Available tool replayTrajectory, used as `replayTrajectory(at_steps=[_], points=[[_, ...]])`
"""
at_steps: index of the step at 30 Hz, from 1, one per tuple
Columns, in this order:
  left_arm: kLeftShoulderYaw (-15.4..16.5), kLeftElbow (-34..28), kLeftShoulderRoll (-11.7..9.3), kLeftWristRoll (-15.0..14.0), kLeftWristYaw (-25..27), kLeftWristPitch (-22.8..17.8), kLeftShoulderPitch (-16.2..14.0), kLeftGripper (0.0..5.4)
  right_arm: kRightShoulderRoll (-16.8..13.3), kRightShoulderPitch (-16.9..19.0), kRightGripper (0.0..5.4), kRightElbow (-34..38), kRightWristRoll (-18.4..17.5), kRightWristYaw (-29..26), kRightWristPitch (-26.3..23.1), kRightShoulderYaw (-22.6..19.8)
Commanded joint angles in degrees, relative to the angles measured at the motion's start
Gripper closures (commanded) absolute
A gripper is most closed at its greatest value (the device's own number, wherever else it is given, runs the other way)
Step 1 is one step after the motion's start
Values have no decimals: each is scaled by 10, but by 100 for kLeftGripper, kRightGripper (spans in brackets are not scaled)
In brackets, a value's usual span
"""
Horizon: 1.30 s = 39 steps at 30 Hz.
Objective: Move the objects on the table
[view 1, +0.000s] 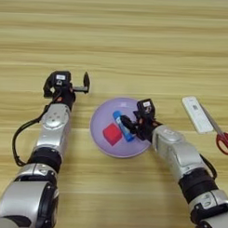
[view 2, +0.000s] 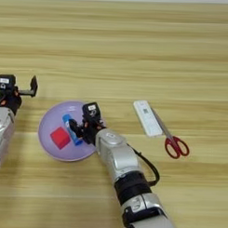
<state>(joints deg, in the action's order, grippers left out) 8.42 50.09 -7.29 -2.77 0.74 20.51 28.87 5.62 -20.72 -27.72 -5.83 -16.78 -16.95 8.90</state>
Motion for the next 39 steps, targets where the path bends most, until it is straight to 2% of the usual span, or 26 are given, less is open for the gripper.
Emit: replayTrajectory(at_steps=[1, 8, 10, 19, 31, 39], points=[[-4, -2, 4, 3, -3, -8, 8, 0, 3, 4, 202, 12, 14, 0, 26, 12], [-6, -4, 5, 3, -4, -8, 7, 0, -9, 18, 111, 32, 36, -10, 64, 35], [-6, -5, 5, 3, -4, -8, 7, 0, -13, 24, 101, 41, 42, -18, 74, 46], [-7, -6, 6, 4, -7, -8, 7, 0, -27, 55, 5, 81, 59, -63, 76, 93], [-8, -4, 7, 4, -8, -8, 8, 0, -42, 72, 2, 100, 77, -88, 84, 128], [-10, -3, 10, 6, -12, -7, 9, 0, -47, 74, 2, 90, 81, -99, 83, 134]])
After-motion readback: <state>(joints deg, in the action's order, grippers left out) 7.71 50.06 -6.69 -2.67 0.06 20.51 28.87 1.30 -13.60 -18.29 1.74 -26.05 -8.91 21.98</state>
